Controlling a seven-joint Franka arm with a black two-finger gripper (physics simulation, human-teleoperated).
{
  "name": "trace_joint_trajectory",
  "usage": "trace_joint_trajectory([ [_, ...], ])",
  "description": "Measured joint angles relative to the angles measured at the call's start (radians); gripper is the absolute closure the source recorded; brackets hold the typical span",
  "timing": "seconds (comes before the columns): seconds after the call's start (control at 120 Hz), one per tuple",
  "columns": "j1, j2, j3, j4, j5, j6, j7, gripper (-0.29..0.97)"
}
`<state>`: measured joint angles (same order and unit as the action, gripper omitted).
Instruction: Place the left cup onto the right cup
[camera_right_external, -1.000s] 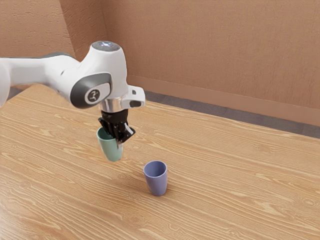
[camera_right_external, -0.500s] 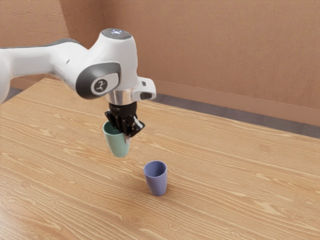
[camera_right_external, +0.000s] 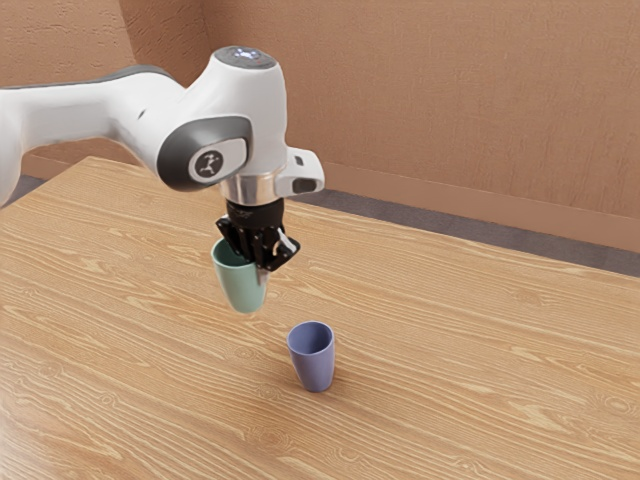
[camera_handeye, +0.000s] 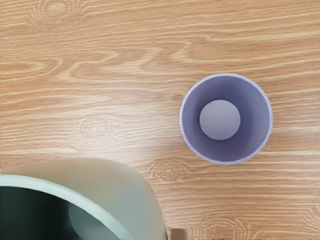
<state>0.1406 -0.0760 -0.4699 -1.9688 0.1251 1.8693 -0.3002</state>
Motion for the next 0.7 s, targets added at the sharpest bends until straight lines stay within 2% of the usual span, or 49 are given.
trace_joint_trajectory([
  [0.7,0.000,0.030,-0.091,0.099,-0.004,-0.054,-0.104,0.78],
])
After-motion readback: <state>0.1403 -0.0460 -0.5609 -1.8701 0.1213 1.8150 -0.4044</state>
